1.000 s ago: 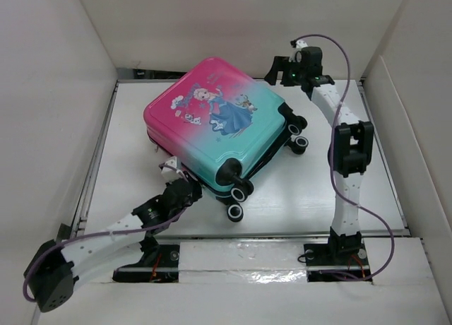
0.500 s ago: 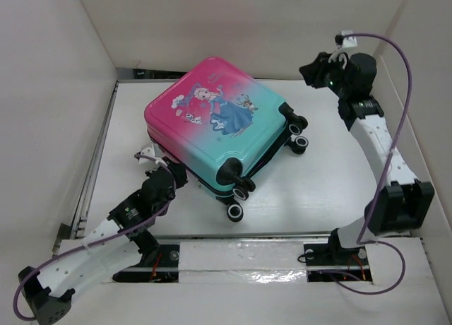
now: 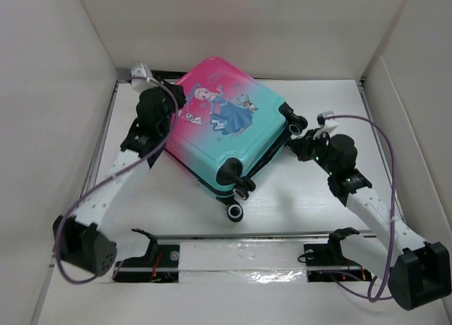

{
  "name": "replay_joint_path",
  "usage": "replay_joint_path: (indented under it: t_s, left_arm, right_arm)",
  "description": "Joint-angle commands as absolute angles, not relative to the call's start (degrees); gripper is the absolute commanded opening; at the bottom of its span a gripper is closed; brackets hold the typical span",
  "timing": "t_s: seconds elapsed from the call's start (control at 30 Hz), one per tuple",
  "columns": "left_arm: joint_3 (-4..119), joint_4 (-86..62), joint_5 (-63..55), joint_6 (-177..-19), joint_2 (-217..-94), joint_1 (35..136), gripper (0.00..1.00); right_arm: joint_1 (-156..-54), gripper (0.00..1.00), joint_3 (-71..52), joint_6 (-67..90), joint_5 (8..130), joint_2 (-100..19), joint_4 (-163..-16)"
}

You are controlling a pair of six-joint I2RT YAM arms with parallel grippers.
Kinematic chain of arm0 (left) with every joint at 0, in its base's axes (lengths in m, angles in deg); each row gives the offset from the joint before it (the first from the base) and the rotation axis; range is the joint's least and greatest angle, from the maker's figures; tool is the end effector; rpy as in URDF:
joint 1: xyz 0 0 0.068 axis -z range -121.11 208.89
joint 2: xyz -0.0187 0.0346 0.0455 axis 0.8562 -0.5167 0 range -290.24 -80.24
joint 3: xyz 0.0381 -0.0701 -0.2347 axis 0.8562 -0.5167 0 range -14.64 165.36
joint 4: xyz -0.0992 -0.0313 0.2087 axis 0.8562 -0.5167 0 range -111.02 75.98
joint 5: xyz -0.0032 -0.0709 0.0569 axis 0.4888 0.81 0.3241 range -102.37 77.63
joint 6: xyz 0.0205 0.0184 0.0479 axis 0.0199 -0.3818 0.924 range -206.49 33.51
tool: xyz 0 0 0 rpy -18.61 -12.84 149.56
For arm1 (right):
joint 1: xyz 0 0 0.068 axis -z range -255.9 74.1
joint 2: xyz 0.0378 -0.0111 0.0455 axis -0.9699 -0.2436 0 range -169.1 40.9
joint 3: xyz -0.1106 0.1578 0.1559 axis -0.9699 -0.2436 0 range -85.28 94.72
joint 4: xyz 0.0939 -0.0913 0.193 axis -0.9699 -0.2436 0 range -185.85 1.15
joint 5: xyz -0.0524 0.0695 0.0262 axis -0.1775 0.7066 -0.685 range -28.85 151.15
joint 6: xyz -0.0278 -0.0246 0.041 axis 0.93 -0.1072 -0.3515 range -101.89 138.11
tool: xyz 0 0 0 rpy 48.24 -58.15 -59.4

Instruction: Pack the luggage

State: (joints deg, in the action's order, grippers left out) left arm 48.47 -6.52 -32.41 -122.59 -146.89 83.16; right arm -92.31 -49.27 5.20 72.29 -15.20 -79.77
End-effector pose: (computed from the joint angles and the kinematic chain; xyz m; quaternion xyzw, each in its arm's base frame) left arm 0.2355 -0.0921 0.3865 -0.1957 0.6551 -0.2595 0.6821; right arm 0.2072 0.0687 0.2725 -0.0851 0.7657 0.2327 0.5935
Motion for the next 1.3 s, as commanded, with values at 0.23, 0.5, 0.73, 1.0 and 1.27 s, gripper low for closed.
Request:
replay_joint_path:
  t_s: [0.23, 0.5, 0.73, 1.0, 1.27]
  left_arm:
    - [78.4, -17.7, -9.6, -119.9, -176.1, 62.7, 0.19]
    - [95.7, -31.0, 1.9, -114.4, -202.0, 50.8, 0.21]
    - [92.5, -24.5, 11.6, -116.2, -208.4, 49.7, 0.22]
    - [78.7, -12.5, 12.9, -120.7, -206.0, 53.7, 0.21]
    - [32.8, 25.6, 9.7, -140.7, -185.2, 54.9, 0.17]
  right_arm:
    - [-92.9, 0.0, -59.4, 3.5, 67.1, -13.0, -74.1]
    - [-93.5, 0.0, -57.9, 3.9, 70.8, -18.9, -73.0]
    - [-96.8, 0.0, -53.5, 3.1, 67.4, -27.0, -71.5]
    - [-98.0, 0.0, -42.9, 4.9, 62.8, -41.1, -68.9]
    - [-98.1, 0.02, -19.5, 14.4, 71.7, -58.8, -80.3]
